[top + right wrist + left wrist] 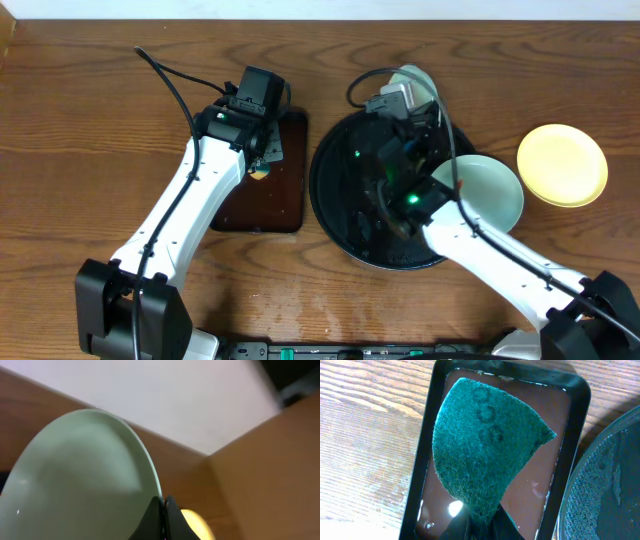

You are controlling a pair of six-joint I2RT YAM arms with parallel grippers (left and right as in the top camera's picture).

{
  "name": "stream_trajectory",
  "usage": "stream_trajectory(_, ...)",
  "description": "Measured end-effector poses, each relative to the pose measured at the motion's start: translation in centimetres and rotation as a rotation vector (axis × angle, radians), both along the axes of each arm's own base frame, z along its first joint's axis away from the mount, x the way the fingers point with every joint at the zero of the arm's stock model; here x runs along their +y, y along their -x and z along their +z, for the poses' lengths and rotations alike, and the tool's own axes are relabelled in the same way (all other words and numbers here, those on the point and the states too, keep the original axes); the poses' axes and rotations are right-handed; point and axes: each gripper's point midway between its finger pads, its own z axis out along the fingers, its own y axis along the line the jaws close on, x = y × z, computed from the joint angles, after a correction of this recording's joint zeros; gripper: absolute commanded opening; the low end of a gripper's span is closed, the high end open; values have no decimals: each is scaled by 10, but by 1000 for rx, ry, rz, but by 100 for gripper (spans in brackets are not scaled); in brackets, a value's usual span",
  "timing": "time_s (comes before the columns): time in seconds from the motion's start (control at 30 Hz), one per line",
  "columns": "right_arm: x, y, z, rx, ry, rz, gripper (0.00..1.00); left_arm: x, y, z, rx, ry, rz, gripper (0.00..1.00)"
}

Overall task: Clean dirty plates on tray and stack at the side
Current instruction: 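Carry plate rightward with right gripper and stack on yellow plate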

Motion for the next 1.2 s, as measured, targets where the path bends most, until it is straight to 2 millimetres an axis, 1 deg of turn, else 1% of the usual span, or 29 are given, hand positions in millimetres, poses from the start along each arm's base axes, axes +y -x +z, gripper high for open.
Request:
stream_trajectory(0.13,-10,-10,-32,86,-197,28,1,0,0,0,1,0,0,8)
stream_trajectory(0.2,-16,-16,-44,124,-309,37,1,0,0,0,1,1,0,8)
stream_trajectory(0.27,-22,-19,-49,152,-423,51,1,0,0,0,1,1,-1,8)
stream_trajectory(0.33,-29,-22,-45,158,-543,71,1,-1,0,0,1,3,-1,8)
stream_trajectory(0.4,-39,-22,-32,141,-643,84,1,-1,0,0,1,4,-2,8)
stream_trajectory(0.5,-69,-18,-11,100,-756,62,1,-1,0,0,1,7,-3,8)
stream_trajectory(0.53,-86,-15,-6,88,-784,31,1,-1,0,0,0,7,-3,8)
stream_trajectory(0.57,-101,-11,-4,82,-803,-1,1,-1,0,0,0,8,-3,8)
stream_trajectory(0.6,-121,-5,-5,80,-821,-51,1,-1,0,0,0,8,-3,8)
stream_trajectory(0.63,-137,0,-8,84,-833,-95,1,-2,0,0,0,8,-3,8)
stream_trajectory(0.73,-202,21,-24,94,-865,-286,1,-2,-1,0,0,8,-3,8)
stream_trajectory(0.77,-218,28,-29,95,-874,-340,1,-2,-1,0,0,8,-3,8)
stream_trajectory(0.83,-258,45,-36,73,-899,-463,1,-1,0,0,0,8,-3,8)
stream_trajectory(0.93,-309,69,-43,8,-945,-622,1,-2,0,0,0,8,-3,8)
stream_trajectory(1.0,-336,83,-48,-36,-978,-709,1,-2,0,0,0,8,-3,8)
stream_trajectory(1.07,-356,92,-54,-68,-1010,-769,1,-2,0,0,0,8,-3,8)
stream_trajectory(1.1,-364,96,-59,-73,-1024,-794,1,-2,-1,0,0,8,-3,8)
stream_trajectory(1.2,-379,105,-80,-54,-1061,-857,1,-2,-1,0,0,8,-3,8)
